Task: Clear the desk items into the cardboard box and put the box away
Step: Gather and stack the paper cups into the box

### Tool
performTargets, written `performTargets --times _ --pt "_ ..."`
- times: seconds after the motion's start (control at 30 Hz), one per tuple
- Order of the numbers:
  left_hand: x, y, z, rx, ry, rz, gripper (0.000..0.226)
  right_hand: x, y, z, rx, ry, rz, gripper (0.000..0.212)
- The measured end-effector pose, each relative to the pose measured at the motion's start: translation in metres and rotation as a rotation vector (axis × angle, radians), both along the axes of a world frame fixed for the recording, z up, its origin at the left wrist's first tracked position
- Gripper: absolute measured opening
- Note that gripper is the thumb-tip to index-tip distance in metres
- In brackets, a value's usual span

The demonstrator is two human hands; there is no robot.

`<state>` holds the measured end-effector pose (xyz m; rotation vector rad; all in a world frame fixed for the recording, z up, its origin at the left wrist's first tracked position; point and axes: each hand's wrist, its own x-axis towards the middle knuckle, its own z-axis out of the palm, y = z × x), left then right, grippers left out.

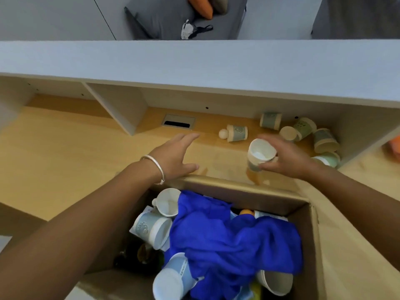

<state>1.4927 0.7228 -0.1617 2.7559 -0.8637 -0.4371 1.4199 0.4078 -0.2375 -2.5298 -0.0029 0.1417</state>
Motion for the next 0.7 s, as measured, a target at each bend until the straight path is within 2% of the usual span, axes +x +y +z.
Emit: performTargets --times 0.17,0.33,0.4,0.5,0.63,0.7 --pt "-0.002 0.03 0.013 -0.072 -0.016 -0.057 0.082 -0.036 0.009 0.089 0.049 -0.21 -0.15 0.082" --pt "0.001 0.05 0.013 -0.12 -0.027 -0.115 0.079 -0.09 0.068 0.154 0.188 -0.38 -0.14 0.08" --pt "0.004 0.052 0.011 -0.141 -0.023 -0.134 0.078 -0.111 0.096 0.158 0.187 -0.391 -0.081 0.082" --pt "0.003 0.051 0.007 -0.162 -0.013 -0.164 0.078 -0.135 0.125 0.146 0.073 -0.337 -0.014 0.085" --pt "0.002 0.047 0.001 -0.184 0.0 -0.195 0.076 -0.15 0.138 0.117 -0.123 -0.241 -0.01 0.085" --pt "0.003 0.043 0.0 -0.191 0.007 -0.197 0.075 -0.154 0.138 0.105 -0.139 -0.186 -0.013 0.088"
